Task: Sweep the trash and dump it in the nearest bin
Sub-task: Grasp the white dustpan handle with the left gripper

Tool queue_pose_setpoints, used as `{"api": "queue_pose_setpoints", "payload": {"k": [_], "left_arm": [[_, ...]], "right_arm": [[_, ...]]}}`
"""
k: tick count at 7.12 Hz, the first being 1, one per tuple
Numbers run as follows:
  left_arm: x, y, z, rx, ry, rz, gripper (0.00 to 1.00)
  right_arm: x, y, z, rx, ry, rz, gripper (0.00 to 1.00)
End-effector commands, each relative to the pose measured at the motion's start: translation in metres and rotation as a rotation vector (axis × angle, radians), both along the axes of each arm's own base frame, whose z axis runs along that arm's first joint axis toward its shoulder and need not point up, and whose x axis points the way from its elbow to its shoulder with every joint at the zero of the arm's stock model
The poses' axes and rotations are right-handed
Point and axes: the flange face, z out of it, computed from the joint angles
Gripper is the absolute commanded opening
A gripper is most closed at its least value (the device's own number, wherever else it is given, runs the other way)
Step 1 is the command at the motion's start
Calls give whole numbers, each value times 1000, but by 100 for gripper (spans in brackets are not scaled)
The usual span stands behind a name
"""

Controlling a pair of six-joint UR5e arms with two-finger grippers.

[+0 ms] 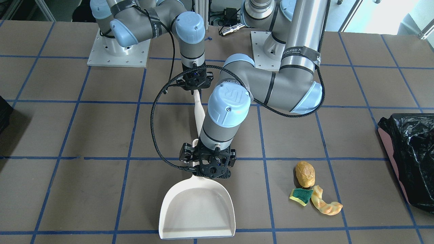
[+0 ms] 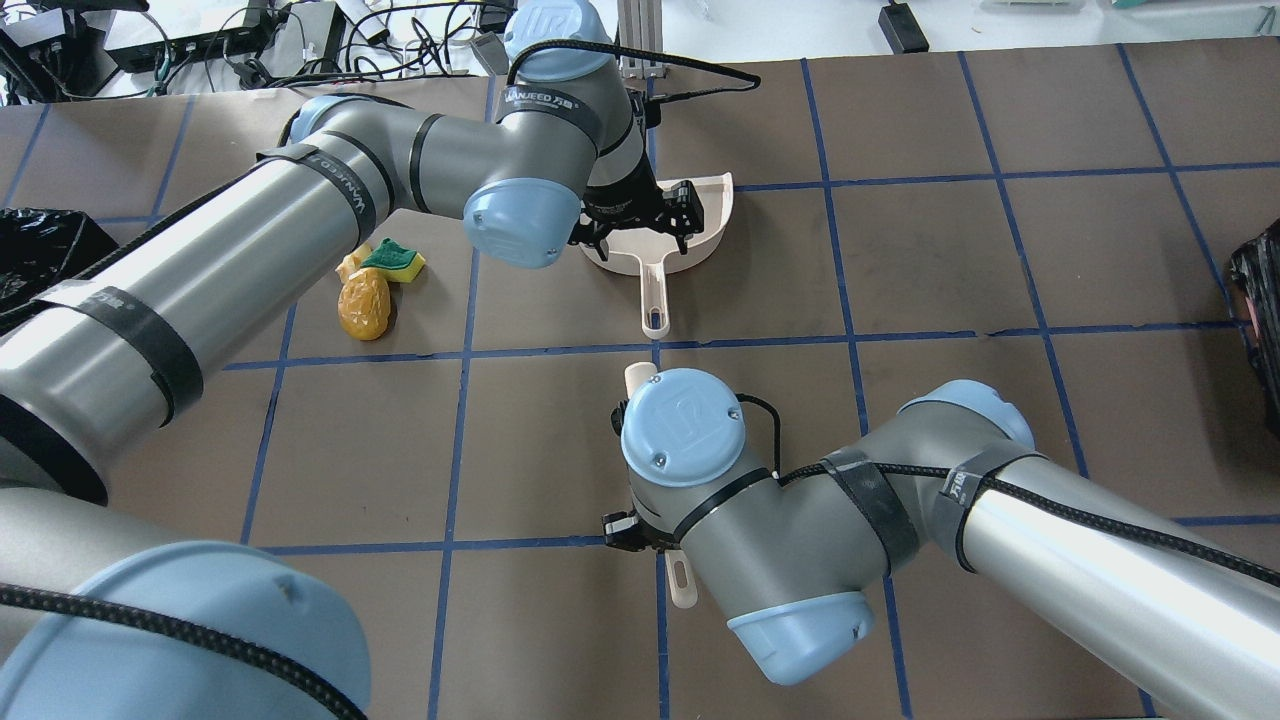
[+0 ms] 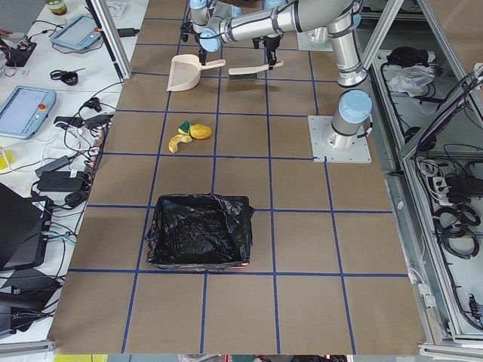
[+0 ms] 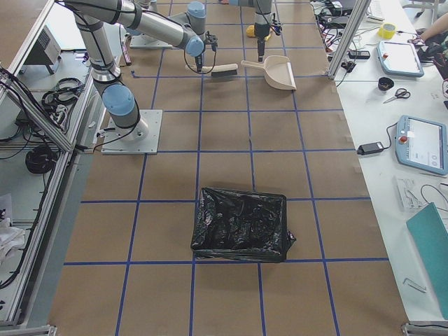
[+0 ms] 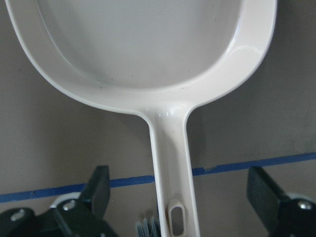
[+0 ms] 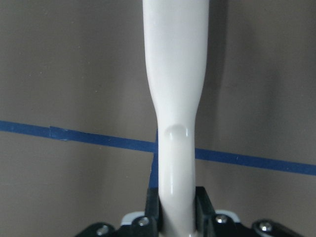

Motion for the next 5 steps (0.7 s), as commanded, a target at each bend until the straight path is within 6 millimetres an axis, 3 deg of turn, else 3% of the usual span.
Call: {"api": "queue_pose_setpoints", "payload": {"k": [1,2,3,4,5], "left_arm": [[-8,18,-23,53,-17,-14,100],[-4,29,-43,85,-32,-20,100],[-2,36,-43,83,-33,-22,99],[-3,34,-35,54,-22,-20,68],[-4,34,-36,52,-22,-37,57]], "right_arm": [[0,2,2,1,-1,-35,7],[1,3,6,-3,-9,-58,7],[1,3,8,-5,-12,-58,8],[1,3,8,-5,-12,-58,8],[1,3,8,-5,-12,-58,8]]}}
